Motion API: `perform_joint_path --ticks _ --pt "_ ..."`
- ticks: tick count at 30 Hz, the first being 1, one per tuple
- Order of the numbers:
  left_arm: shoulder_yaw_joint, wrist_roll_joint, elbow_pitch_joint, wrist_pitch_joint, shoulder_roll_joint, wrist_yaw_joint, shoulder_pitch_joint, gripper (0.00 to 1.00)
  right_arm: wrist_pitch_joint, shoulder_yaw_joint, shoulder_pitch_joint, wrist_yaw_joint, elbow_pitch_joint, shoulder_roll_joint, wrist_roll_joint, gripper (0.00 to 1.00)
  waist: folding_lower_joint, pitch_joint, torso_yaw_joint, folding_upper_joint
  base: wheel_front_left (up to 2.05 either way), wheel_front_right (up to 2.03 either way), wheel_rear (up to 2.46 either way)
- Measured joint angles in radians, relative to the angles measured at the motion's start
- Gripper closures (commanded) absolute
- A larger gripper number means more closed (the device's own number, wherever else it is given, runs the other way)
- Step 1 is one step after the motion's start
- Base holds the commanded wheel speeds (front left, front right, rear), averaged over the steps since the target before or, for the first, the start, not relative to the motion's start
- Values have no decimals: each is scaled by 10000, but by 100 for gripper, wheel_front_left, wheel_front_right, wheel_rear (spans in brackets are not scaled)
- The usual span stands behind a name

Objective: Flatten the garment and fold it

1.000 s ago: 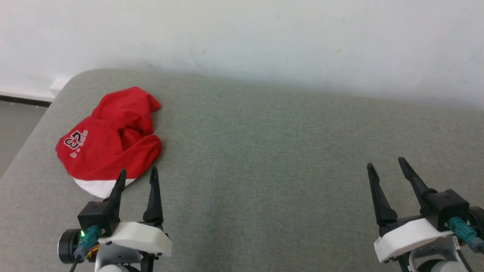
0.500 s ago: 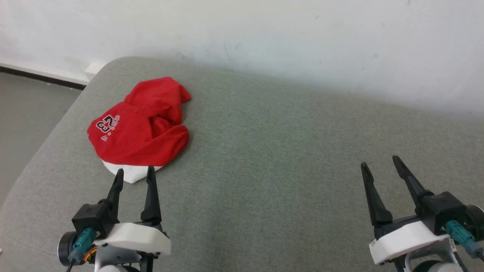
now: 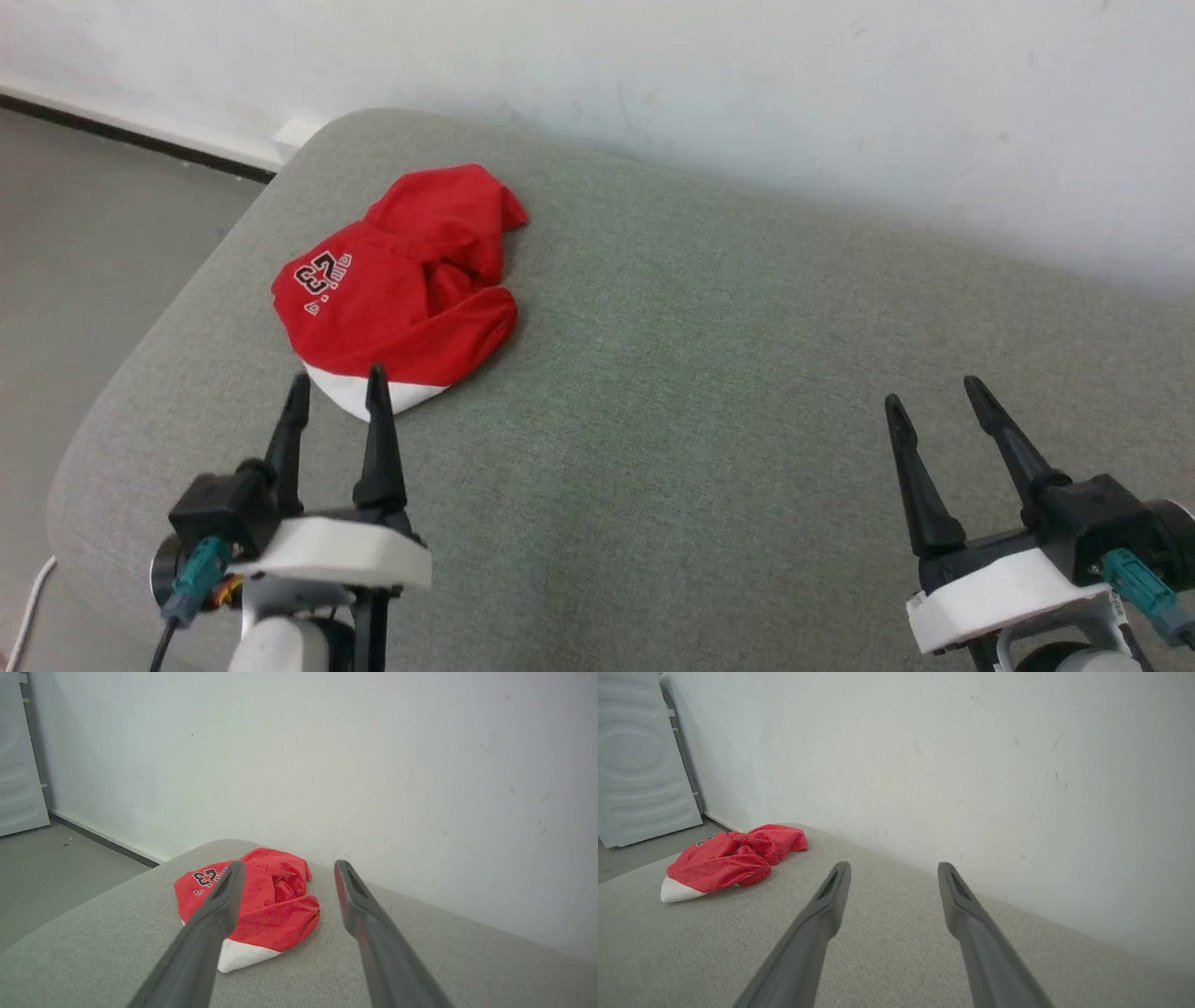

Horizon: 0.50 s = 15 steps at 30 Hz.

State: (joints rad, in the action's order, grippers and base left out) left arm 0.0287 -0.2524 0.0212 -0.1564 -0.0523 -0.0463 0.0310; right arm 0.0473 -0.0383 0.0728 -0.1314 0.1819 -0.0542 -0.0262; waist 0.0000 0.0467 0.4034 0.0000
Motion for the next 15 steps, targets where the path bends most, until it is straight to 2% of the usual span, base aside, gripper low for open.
perform_joint_path --ticks 8,13,15 --pt "-349 178 -8 -178 0 -75 1586 0 -128 -144 -82 0 253 -44 -2 0 0 542 -45 0 0 0 0" --pt "-779 171 -777 -284 -165 -58 2852 0 -207 -203 -271 0 360 -261 -94 0 1 1047 -274 0 0 0 0" --pt "-853 38 -1283 111 -385 -54 3384 0 -213 -211 -356 0 389 -349 -157 0 1 1261 -399 0 0 0 0"
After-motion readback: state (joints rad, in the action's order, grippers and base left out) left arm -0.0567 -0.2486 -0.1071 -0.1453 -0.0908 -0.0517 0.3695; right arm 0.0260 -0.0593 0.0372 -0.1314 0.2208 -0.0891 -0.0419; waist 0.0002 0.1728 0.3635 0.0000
